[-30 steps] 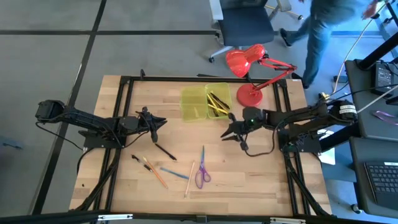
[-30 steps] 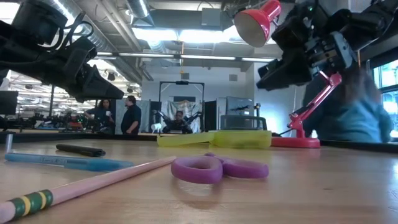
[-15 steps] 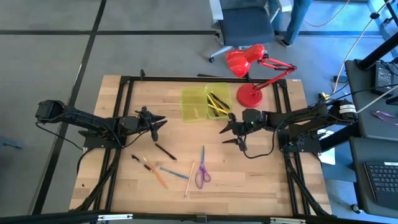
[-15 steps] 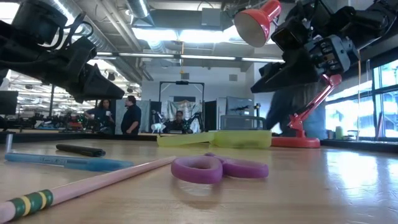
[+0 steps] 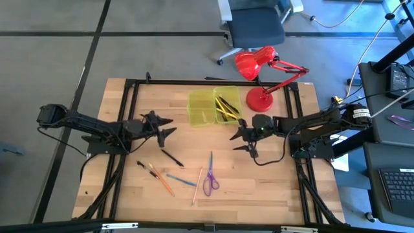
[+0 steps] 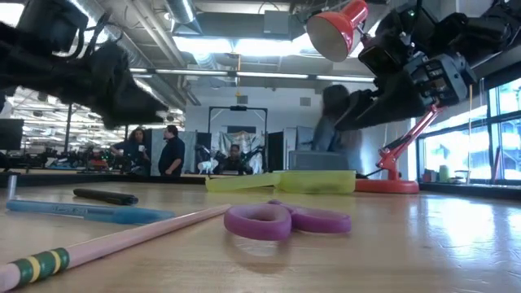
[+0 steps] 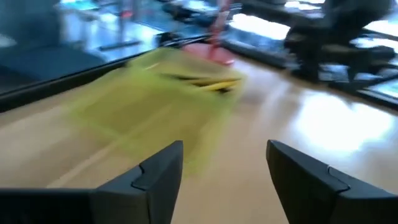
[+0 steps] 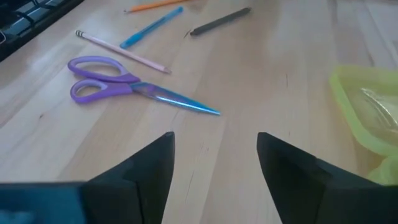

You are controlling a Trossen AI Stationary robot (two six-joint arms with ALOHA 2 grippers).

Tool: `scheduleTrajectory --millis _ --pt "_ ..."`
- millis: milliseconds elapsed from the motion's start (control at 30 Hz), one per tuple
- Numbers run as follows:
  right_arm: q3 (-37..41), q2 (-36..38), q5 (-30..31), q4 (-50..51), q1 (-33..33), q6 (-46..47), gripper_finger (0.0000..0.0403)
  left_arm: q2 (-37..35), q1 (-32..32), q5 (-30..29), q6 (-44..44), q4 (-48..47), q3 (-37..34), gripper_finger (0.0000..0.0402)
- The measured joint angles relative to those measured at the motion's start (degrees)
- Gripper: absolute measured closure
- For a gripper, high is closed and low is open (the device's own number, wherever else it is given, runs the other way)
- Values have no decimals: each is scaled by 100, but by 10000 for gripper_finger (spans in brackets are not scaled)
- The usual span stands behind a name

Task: Pick & place school supplies into a supply box
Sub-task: Put the top black pen into the yellow supply box

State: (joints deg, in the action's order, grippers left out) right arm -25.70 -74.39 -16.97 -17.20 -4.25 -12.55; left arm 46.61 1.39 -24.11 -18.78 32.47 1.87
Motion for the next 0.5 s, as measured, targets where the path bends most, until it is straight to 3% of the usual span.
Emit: scheduleTrajectory --millis 100,200,400,500 --pt "61 0 84 -7 0 -6 172 63 51 732 537 -79 407 178" --pt "75 0 353 -3 -2 7 172 235 193 1045 1054 -790 1131 178" --pt "75 0 540 -1 -2 18 172 1268 721 953 1198 -4051 3011 178" --pt "75 -2 540 23 -2 19 172 1965 1016 949 1140 -5131 3614 179"
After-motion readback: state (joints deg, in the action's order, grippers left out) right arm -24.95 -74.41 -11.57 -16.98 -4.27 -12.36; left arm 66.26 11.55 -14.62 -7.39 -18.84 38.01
